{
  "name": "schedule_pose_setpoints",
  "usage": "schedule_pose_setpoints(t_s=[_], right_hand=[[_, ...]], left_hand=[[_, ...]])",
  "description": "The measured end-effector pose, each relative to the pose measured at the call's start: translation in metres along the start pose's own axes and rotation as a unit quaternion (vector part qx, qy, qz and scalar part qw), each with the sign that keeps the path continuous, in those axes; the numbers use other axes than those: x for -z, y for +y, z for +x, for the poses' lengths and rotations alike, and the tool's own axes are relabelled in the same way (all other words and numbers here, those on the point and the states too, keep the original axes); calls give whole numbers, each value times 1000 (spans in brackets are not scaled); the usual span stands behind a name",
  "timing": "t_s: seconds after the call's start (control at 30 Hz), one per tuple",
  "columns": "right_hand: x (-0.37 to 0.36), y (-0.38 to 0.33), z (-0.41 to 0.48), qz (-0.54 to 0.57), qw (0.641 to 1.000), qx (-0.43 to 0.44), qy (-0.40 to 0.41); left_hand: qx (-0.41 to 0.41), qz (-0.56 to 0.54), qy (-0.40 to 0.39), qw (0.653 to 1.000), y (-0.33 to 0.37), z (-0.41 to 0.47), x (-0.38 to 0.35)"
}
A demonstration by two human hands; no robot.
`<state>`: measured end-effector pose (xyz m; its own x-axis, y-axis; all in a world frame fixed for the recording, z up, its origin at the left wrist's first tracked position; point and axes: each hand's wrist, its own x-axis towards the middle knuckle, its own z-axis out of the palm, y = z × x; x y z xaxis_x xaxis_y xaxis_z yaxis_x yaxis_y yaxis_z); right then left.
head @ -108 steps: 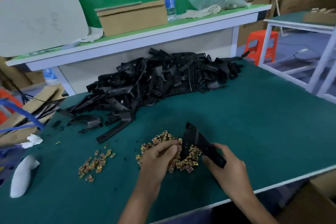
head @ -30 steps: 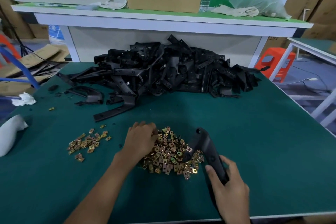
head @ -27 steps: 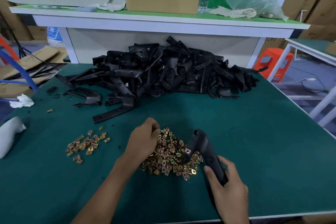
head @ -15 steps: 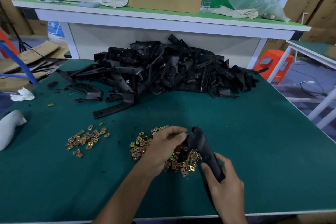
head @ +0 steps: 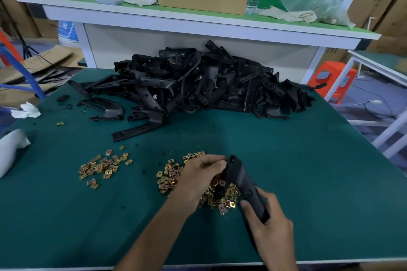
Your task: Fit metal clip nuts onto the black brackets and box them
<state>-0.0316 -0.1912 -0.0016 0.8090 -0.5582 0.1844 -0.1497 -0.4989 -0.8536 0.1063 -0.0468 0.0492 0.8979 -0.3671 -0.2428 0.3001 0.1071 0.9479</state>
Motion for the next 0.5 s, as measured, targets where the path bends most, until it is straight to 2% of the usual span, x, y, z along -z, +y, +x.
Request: schedule_pose_setpoints(t_s=[0.1, 0.23, 0.4, 0.5], right_hand=[[0, 2, 2, -9, 1000, 0, 2], [-1, 3, 3, -34, 999, 12, 2], [-1, 3, 3, -16, 1000, 16, -10], [1, 5, 4, -2, 1000, 10, -13]], left_hand=[[-2, 15, -3, 1000, 0, 1, 3], [35, -14, 34, 999, 0, 4, 0], [11, -38, 48, 998, -7, 2, -7], [-15, -19, 24, 999, -8, -2, -7]])
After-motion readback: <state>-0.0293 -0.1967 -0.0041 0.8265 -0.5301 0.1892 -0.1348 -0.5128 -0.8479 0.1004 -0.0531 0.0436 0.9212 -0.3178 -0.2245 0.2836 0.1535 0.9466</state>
